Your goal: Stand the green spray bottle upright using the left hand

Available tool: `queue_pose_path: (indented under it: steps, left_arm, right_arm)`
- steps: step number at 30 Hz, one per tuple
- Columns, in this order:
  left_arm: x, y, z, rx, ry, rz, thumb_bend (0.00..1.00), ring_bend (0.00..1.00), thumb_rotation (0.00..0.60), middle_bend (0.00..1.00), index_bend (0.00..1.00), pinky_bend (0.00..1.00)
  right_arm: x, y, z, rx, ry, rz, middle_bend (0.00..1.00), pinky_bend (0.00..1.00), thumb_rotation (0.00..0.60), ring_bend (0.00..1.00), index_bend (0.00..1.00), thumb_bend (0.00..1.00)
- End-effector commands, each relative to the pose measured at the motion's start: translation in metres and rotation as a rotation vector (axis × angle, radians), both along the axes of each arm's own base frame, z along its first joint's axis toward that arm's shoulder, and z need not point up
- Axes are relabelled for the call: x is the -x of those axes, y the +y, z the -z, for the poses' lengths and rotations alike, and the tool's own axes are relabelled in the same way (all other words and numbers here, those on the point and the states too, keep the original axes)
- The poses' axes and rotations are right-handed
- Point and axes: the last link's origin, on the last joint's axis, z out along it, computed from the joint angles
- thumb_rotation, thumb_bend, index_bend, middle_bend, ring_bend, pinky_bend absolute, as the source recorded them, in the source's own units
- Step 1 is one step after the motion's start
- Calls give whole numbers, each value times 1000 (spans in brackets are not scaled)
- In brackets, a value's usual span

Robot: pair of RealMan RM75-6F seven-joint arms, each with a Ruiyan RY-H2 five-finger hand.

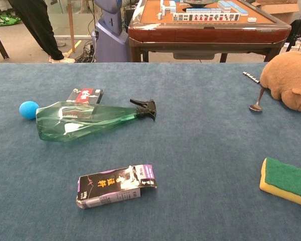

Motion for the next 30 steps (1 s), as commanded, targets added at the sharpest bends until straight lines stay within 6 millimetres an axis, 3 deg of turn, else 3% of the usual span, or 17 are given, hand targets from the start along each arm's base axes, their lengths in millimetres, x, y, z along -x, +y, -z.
queue_pose_path:
  steps: [1,8,14,30]
  left_arm:
    - [-1,0,0,3,-1,2,297,0,600,0,123,0]
    - [-9,4,-1,27,-6,38,298,0,600,0,124,0]
    - [-34,15,7,91,-12,112,297,0,600,0,123,0]
    - [-115,81,60,353,21,208,298,0,600,0,124,0]
  right_arm:
    - [-1,-1,0,0,2,-4,232,175,600,137,293,249]
    - [-4,-4,0,3,5,-13,232,175,600,137,293,249]
    - [-8,-7,0,2,6,-25,232,175,600,137,293,249]
    - [-17,-11,2,-12,20,-40,232,175,600,137,293,248]
